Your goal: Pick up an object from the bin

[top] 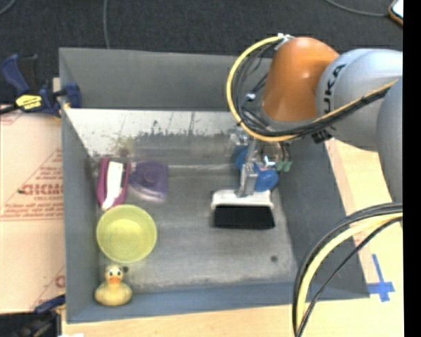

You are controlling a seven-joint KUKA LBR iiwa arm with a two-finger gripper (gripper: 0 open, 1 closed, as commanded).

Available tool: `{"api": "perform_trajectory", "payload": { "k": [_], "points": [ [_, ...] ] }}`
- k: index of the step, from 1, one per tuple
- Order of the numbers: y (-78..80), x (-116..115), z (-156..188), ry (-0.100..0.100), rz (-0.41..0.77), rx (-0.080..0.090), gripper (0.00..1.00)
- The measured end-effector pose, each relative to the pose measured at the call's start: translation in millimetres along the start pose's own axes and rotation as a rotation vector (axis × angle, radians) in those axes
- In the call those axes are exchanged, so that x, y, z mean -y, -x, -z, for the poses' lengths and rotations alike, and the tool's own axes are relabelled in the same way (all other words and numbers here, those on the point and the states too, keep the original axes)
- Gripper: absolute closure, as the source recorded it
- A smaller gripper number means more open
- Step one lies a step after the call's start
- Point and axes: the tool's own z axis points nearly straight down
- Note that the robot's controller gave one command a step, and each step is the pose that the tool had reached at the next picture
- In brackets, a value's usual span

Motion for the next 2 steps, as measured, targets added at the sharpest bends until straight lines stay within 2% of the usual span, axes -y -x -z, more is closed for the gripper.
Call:
{"api": "perform_trajectory", "payload": {
  "k": [1, 2],
  "points": [
    [0.0, 0.0, 0.0, 0.000, 0.000, 0.000, 0.00],
    [-5.9, 8.7, 31.1, -0.002, -0.009, 0.010, 0.00]
  ]
}}
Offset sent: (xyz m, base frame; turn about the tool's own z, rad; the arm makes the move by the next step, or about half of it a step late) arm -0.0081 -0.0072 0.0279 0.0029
